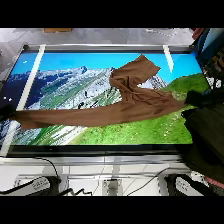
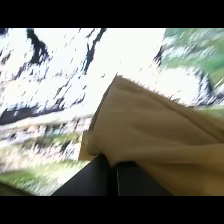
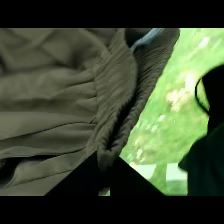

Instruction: Fold the clothes and pants, and hang the long-sleeved shirts on hangers.

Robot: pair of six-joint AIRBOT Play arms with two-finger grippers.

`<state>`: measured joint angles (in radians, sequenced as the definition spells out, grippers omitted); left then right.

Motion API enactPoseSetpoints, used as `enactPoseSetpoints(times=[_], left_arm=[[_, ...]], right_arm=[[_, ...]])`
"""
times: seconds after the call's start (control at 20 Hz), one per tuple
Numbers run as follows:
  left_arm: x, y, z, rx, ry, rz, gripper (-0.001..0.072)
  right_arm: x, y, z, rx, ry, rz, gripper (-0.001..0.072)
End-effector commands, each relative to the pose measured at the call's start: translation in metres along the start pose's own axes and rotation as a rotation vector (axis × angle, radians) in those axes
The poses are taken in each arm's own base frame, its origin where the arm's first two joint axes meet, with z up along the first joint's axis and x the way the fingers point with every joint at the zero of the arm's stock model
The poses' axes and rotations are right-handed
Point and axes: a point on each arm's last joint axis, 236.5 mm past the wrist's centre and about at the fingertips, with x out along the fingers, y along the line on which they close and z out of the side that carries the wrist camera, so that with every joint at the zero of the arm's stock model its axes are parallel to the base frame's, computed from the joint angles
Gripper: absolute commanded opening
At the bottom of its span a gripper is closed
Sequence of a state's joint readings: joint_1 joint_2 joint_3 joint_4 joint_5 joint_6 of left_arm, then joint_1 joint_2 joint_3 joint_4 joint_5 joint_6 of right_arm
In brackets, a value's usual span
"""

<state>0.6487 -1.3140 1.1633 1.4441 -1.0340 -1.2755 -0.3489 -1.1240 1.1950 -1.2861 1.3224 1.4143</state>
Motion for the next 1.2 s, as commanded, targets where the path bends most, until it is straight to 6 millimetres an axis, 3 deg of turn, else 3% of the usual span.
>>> enactPoseSetpoints(times=[0.0,0.15,0.25,0.35,0.5,0.6,0.65,0.7,0.75,1.0,1.15], left_arm=[[0.005,0.03,-0.037,0.08,0.17,0.112,0.0014],[0.005,0.041,-0.032,0.106,0.152,0.159,0.0014],[0.003,0.034,-0.006,0.106,0.056,0.147,0.0014],[-0.01,0.011,0.037,0.107,-0.082,0.105,0.0013],[-0.061,-0.018,0.108,0.181,-0.281,0.111,0.0012],[-0.092,-0.029,0.133,0.203,-0.364,0.114,0.0012],[-0.097,-0.031,0.131,0.205,-0.359,0.112,0.0012],[-0.092,-0.027,0.116,0.207,-0.294,0.114,0.0012],[-0.082,-0.018,0.096,0.207,-0.21,0.128,0.0012],[-0.003,0.038,-0.041,0.207,0.187,0.107,0.0012],[0.024,0.059,-0.084,0.183,0.252,0.098,0.0013]], right_arm=[[0.016,0.001,-0.083,0.0,0.132,-0.001,0.0028],[0.024,-0.001,-0.14,0.022,0.213,-0.011,0.0028],[0.026,0.001,-0.159,0.045,0.233,-0.004,0.0028],[0.026,0.002,-0.165,0.073,0.226,-0.005,0.0028],[0.025,0.003,-0.16,0.083,0.198,-0.007,0.0028],[0.025,0.003,-0.157,0.083,0.186,-0.006,0.0028],[0.025,0.004,-0.157,0.084,0.186,-0.003,0.0029],[0.025,0.004,-0.158,0.085,0.189,-0.002,0.0028],[0.025,0.004,-0.158,0.085,0.192,-0.002,0.0029],[0.023,0.006,-0.167,0.087,0.231,0.003,0.0028],[0.021,0.007,-0.175,0.114,0.263,0.005,0.0028]])
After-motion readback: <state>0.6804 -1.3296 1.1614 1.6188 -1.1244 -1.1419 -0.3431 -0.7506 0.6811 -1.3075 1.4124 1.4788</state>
